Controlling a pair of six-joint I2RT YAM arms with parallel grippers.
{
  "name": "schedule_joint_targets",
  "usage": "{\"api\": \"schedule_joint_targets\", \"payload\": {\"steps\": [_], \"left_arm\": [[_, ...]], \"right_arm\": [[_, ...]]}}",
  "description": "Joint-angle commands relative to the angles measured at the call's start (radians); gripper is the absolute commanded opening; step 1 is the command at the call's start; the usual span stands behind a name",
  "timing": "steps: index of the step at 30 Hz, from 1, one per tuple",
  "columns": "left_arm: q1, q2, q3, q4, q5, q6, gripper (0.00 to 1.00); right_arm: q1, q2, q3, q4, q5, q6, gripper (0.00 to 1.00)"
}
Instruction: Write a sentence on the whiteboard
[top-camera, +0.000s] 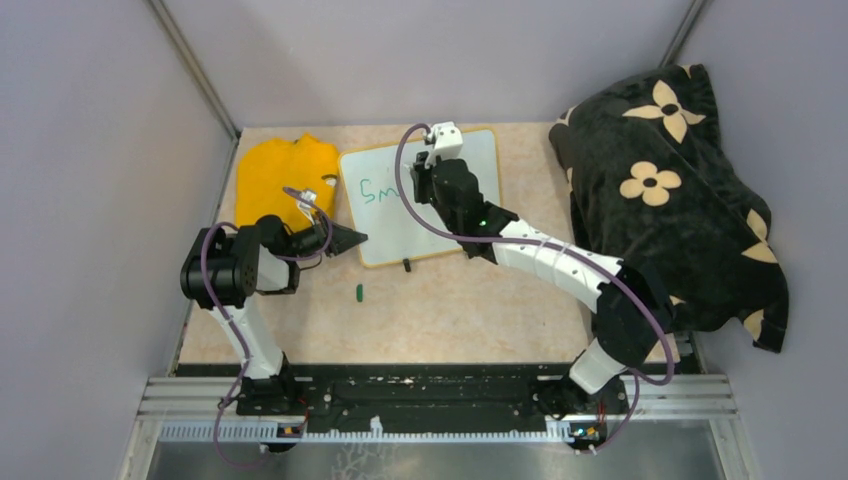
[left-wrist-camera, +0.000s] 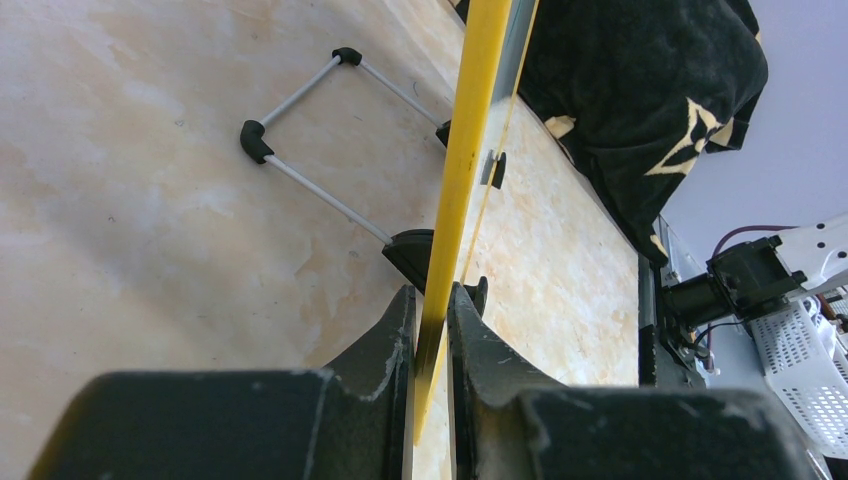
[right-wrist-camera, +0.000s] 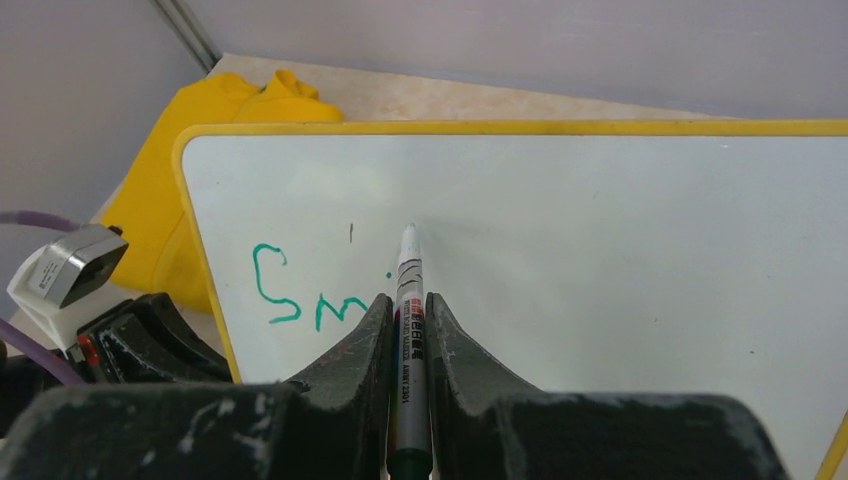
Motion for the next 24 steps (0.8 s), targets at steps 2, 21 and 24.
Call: {"api": "schedule_joint_targets", "payload": {"steps": [2,21,24], "left_arm": [[0.001,0.025,0.013,-0.028,-0.032,0.019,0.0],[0.001,0.024,0.015,-0.032,-0.034,0.018,0.0],[0.001,0.024,0.015,-0.033,-0.034,0.018,0.0]], "right_arm": [[-0.012,0.025,0.057,0.035,0.01,-0.005,0.0],[-0.017,-0.027,-0.081,0.039,-0.003,0.041,0.0],[-0.018,-0.044,-0.111,0.039,-0.004,0.05,0.0]]}}
